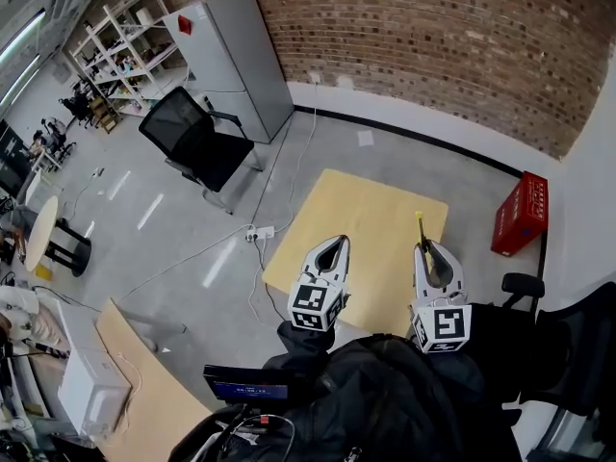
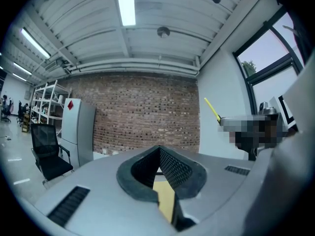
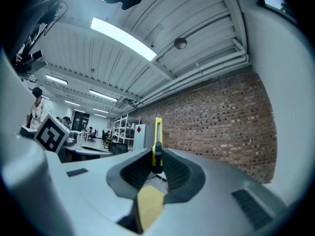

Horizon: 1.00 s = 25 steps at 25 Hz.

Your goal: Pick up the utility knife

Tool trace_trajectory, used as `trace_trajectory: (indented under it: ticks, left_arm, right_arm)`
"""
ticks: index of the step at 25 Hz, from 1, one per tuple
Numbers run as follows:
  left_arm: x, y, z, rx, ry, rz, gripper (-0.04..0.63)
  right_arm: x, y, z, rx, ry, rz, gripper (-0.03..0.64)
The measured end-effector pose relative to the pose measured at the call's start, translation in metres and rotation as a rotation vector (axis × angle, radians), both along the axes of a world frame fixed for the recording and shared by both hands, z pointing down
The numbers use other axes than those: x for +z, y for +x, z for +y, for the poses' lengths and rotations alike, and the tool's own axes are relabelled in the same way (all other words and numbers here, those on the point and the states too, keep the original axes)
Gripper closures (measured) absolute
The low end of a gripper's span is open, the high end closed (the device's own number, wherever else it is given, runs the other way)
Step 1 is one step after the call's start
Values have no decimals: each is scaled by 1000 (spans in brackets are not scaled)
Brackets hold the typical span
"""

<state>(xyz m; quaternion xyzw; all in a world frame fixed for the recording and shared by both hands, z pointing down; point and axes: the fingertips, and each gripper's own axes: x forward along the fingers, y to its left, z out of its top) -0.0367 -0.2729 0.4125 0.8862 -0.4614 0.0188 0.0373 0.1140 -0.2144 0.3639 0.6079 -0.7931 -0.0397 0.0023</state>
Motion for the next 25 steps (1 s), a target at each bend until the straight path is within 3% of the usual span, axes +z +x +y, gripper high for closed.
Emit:
trace_trajectory:
  ticks: [25]
  left_arm:
    - [-4, 8, 6, -22, 40, -9, 598]
  right_arm:
    - [0, 12, 5, 1, 21, -7, 548]
